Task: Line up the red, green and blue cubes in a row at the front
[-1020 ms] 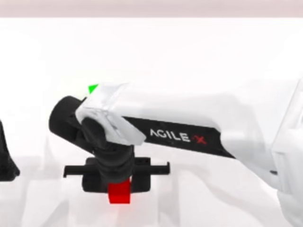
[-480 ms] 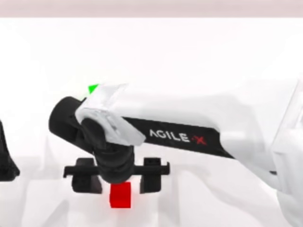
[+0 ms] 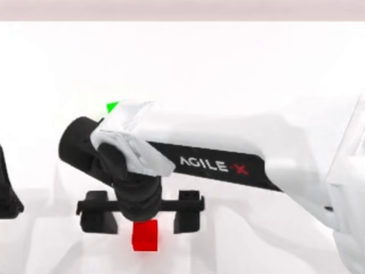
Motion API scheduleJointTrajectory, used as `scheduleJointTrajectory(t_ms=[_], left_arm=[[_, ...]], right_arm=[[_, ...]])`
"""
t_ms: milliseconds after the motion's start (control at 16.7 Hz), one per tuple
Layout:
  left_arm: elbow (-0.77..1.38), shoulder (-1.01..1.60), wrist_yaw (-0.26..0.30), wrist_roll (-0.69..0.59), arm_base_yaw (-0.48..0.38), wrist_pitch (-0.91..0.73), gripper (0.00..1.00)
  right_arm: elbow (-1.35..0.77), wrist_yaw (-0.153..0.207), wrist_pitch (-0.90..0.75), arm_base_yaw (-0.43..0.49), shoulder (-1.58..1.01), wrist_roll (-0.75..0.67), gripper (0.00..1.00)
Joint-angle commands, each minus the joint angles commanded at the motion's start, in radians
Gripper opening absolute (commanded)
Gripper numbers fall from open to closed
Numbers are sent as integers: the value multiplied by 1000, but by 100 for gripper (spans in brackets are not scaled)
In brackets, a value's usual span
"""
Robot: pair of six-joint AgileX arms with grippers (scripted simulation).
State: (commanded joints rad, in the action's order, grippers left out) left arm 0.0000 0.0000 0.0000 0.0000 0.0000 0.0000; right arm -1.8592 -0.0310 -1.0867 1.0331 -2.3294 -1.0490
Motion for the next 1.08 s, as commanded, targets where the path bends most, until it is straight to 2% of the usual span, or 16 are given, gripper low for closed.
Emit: scheduleJointTrajectory(t_ms=[180, 540, 900, 1080], left_arm=[[0, 0, 0, 0, 0, 0, 100], [0, 0, 0, 0, 0, 0, 100], [7, 6, 2, 3, -2, -4, 100], [76, 67, 16, 28, -15, -45, 100]], right_arm=[[-40, -1, -41, 3, 5, -3, 100], [-207, 0, -246, 12, 37, -3, 100], [-204, -2, -245, 4, 43, 2, 100], [-148, -25, -210, -24, 111, 41, 100]])
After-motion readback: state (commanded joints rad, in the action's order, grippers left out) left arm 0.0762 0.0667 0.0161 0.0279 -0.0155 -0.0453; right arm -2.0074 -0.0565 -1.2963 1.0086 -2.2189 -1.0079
